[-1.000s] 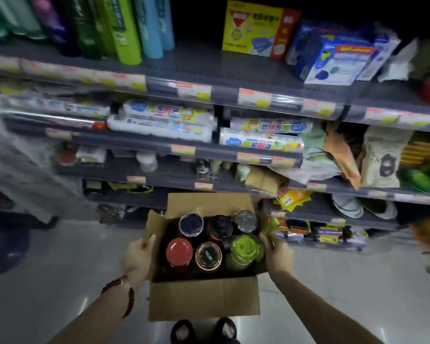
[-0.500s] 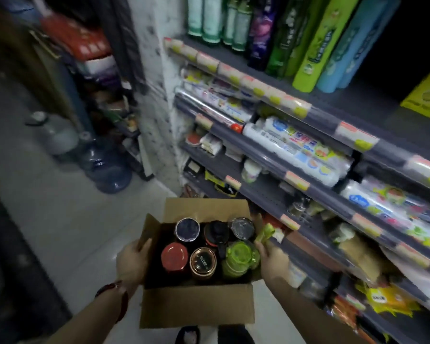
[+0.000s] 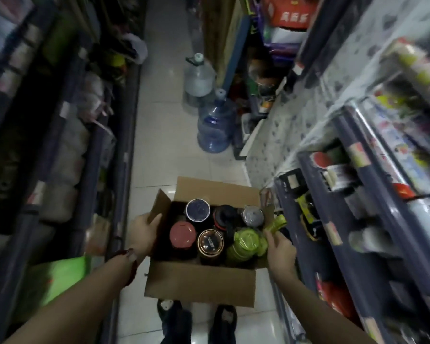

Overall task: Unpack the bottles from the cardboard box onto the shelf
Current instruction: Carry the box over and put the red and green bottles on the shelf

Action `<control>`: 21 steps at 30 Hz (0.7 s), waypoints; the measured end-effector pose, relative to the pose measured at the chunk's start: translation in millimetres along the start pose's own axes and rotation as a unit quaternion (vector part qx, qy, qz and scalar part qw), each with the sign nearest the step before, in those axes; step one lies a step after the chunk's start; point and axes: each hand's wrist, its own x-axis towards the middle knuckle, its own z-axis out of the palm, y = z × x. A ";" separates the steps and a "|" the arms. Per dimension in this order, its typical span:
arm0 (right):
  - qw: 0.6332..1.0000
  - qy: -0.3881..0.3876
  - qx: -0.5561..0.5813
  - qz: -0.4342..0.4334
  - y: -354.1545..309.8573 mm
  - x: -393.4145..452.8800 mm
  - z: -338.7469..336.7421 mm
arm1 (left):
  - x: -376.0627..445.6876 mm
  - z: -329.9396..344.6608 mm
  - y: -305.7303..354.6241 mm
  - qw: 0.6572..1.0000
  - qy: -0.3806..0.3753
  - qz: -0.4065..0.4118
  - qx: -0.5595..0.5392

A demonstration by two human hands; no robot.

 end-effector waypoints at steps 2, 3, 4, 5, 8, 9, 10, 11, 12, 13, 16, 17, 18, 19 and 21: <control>1.000 0.007 0.008 0.004 -6.6 14.4 30.7 | 26.0 -3.9 -12.7 1.000 0.010 -0.019 0.000; 1.000 0.007 0.008 0.010 -8.7 22.9 46.5 | 39.9 -2.8 -19.6 1.000 0.012 -0.027 0.003; 1.000 0.004 0.012 0.013 -10.9 32.2 62.5 | 55.3 0.0 -28.5 0.999 0.015 -0.037 0.003; 1.000 0.002 0.014 0.014 -13.1 41.8 78.7 | 70.7 3.6 -37.4 0.999 0.020 -0.047 0.001; 1.000 -0.010 0.007 0.014 -10.4 74.0 127.5 | 112.0 23.0 -69.5 0.997 0.040 -0.072 -0.004; 1.000 -0.015 0.004 0.012 -7.4 85.8 144.5 | 125.1 32.1 -81.4 0.996 0.043 -0.079 -0.005; 1.000 -0.020 0.002 0.009 -3.2 98.0 161.3 | 137.7 43.3 -94.5 0.995 0.046 -0.086 -0.008; 1.000 -0.025 0.000 0.003 2.7 111.8 179.3 | 150.3 54.9 -108.2 0.994 0.047 -0.096 -0.011; 1.000 -0.029 0.001 -0.006 9.7 125.9 197.8 | 162.6 67.8 -122.0 0.993 0.053 -0.105 -0.019; 0.999 -0.033 -0.002 -0.016 18.6 140.4 217.5 | 174.7 81.0 -135.8 0.990 0.061 -0.119 -0.032; 0.998 -0.036 -0.017 -0.053 48.1 178.2 273.4 | 206.6 120.8 -178.4 0.987 0.083 -0.134 -0.039; 0.997 -0.036 -0.021 -0.062 57.7 188.8 290.3 | 215.9 133.9 -194.3 0.986 0.082 -0.140 -0.038; 0.997 -0.037 -0.023 -0.069 67.2 198.4 306.2 | 225.7 147.2 -211.1 0.985 0.084 -0.144 -0.041; 0.996 -0.040 -0.028 -0.075 76.8 207.3 321.4 | 233.9 158.1 -225.1 0.983 0.086 -0.152 -0.047; 0.995 -0.045 -0.042 -0.083 93.8 221.3 348.4 | 249.5 177.9 -250.8 0.981 0.092 -0.161 -0.054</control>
